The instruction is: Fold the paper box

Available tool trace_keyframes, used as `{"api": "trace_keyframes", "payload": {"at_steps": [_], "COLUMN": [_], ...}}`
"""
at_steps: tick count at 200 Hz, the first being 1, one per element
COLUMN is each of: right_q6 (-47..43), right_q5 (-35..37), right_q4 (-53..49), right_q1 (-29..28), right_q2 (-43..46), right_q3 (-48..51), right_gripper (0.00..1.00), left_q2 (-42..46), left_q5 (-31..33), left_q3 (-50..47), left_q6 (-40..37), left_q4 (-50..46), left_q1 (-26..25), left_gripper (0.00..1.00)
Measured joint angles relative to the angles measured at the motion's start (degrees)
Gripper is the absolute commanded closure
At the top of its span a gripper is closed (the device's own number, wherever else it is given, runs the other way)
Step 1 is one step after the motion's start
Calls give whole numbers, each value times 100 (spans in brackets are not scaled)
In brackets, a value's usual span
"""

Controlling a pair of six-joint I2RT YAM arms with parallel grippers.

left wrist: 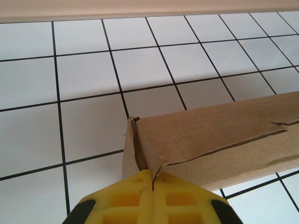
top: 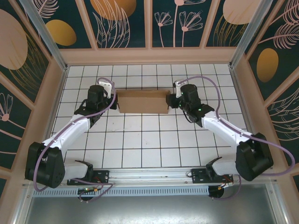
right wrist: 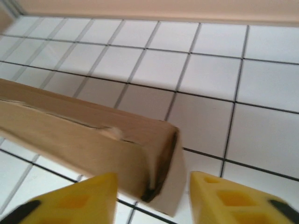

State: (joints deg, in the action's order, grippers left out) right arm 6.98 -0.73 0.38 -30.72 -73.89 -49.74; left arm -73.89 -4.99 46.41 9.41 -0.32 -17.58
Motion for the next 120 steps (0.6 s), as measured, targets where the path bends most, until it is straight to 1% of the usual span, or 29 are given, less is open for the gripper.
{"api": "trace_keyframes", "payload": {"at_steps": [17, 38, 58, 77, 104, 120], "right_q6": [101, 481, 879, 1141, 1335, 1410], "right_q5": [-402, -809, -890, -903, -881, -874], "right_q4": [4, 15, -101, -203, -369, -474], "right_q1": [79, 411, 671, 691, 619, 564], "right_q2": [341, 463, 125, -323, -782, -935], "right_q3": [-2, -166, -590, -966, -1167, -1167], "right_gripper": [48, 48, 49, 50, 57, 64], "left_q2": [0, 0, 0, 2, 0, 2], "left_q5": [4, 15, 17, 17, 15, 15], "left_q3": [0, 11, 13, 13, 13, 13], "left_q6": [-17, -42, -46, -44, -44, -42], "left_q4": [-2, -26, -33, -33, -31, -31], "left_q1": [-2, -7, -7, -7, -9, -11], "left_gripper": [100, 100, 100, 100, 100, 100]}}
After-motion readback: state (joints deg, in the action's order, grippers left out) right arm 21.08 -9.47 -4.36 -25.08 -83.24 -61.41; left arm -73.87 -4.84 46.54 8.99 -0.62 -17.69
